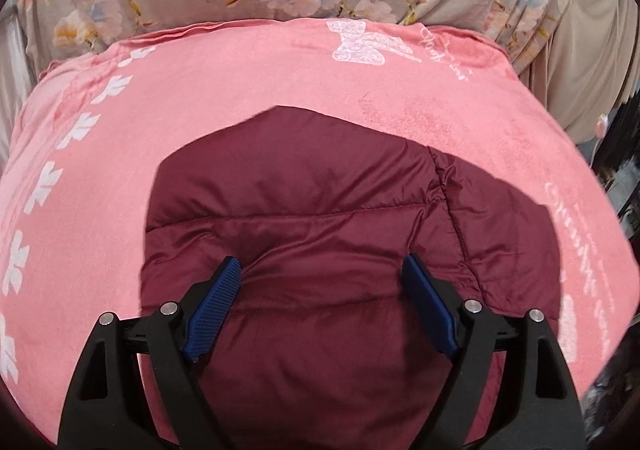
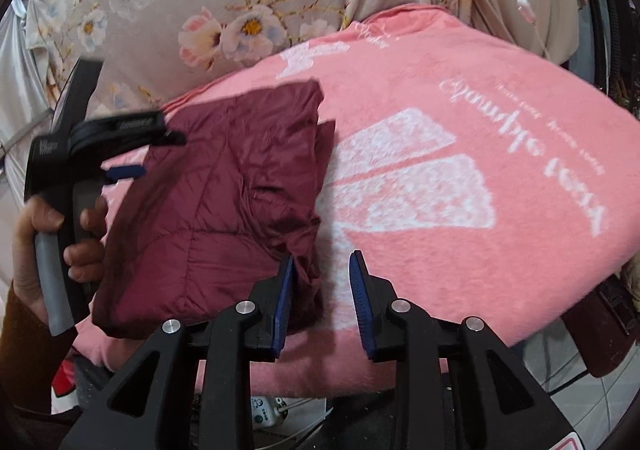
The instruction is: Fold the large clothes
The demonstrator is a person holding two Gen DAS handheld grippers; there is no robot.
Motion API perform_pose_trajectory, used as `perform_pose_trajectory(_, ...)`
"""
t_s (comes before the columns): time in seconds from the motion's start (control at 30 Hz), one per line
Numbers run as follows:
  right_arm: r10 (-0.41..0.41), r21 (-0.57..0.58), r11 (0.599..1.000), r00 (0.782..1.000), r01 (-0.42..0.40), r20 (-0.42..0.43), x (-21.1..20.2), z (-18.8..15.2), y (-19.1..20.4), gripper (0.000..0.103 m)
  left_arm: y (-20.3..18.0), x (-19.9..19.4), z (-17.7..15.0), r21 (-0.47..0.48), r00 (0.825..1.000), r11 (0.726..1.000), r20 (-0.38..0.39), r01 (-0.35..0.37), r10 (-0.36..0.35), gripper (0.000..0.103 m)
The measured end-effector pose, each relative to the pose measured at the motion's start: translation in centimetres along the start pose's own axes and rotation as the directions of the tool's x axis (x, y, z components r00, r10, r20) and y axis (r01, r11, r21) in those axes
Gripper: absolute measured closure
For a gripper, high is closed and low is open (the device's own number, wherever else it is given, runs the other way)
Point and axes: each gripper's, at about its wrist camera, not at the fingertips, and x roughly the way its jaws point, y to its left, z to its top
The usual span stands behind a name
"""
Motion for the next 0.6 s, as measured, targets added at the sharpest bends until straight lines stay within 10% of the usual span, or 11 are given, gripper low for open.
perform_pose_trajectory(0.23,0.002,-0.058,0.998,1.0,-0.001,0.019,-0.7,3.3,2.0,0.055,6.6,-3.4,-0.7,-0.139,0.997,0.988,-0.047,0.062,-0.069,0.012)
perform_pose_trajectory(0.6,0.029,0.022,0.999,0.999,-0.028,-0.028,3.4,5.5,2.3,0.055,12.1,-2.7,-4.1,-0.322,0.97,0.935,-0.14,0.147,-0.201,0.012)
